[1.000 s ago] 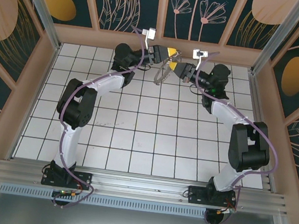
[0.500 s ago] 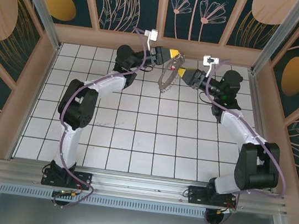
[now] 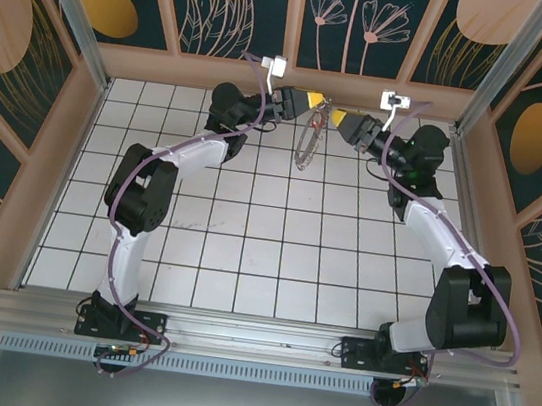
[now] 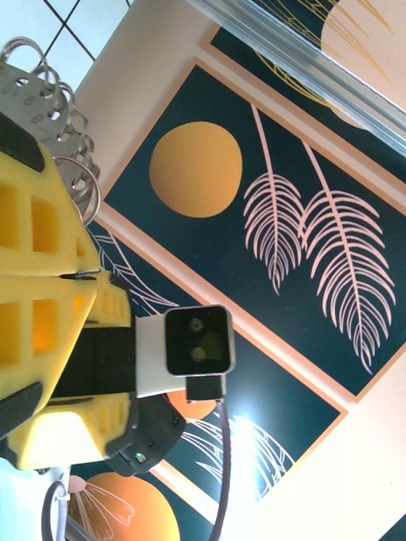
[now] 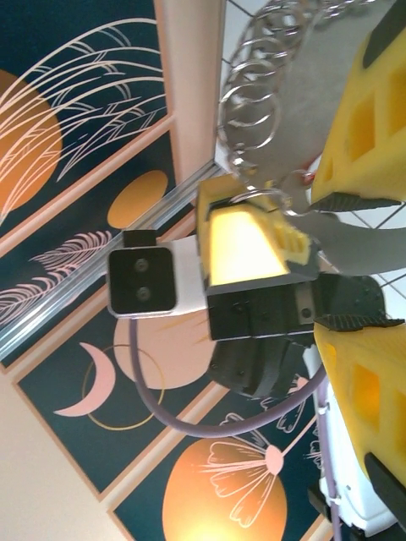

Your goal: Put the keys on the keyring

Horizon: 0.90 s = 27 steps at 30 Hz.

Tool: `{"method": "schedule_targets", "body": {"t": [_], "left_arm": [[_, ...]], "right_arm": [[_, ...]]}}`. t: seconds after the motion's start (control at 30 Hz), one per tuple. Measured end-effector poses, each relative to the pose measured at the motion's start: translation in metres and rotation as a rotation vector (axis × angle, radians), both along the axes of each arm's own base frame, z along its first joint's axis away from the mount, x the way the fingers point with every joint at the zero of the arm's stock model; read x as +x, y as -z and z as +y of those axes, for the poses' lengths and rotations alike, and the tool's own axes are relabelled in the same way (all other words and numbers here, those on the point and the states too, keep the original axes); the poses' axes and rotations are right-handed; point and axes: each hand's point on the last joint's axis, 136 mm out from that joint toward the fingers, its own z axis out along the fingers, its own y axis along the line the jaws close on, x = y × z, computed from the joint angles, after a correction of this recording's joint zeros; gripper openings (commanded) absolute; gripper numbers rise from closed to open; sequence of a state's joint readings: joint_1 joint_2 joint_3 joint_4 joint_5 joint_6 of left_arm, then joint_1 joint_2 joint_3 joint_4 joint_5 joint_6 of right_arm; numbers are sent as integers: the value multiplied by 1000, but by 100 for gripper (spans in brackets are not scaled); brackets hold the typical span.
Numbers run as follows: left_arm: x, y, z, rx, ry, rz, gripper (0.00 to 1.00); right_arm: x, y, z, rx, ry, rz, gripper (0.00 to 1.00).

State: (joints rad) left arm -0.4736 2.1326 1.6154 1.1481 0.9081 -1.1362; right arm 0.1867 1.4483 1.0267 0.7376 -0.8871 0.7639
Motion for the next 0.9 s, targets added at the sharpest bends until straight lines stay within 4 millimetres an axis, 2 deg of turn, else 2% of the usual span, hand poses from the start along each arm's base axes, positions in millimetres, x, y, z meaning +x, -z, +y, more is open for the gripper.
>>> {"method": "schedule_targets", "body": {"t": [0.1, 0.4, 0.7, 0.9], "left_arm": [[0, -1, 0, 0, -3, -10, 0], [-3, -2, -2, 0, 1, -18, 0], [-7, -2, -7, 1, 9, -27, 0], [-7, -2, -7, 2, 9, -29, 0]], "right_arm": [[5, -3, 1, 18, -2, -1, 37], [21, 9, 3, 54, -8, 55, 35], [24, 8, 13, 76, -35, 59, 31], [26, 10, 17, 83, -46, 69, 23]]}}
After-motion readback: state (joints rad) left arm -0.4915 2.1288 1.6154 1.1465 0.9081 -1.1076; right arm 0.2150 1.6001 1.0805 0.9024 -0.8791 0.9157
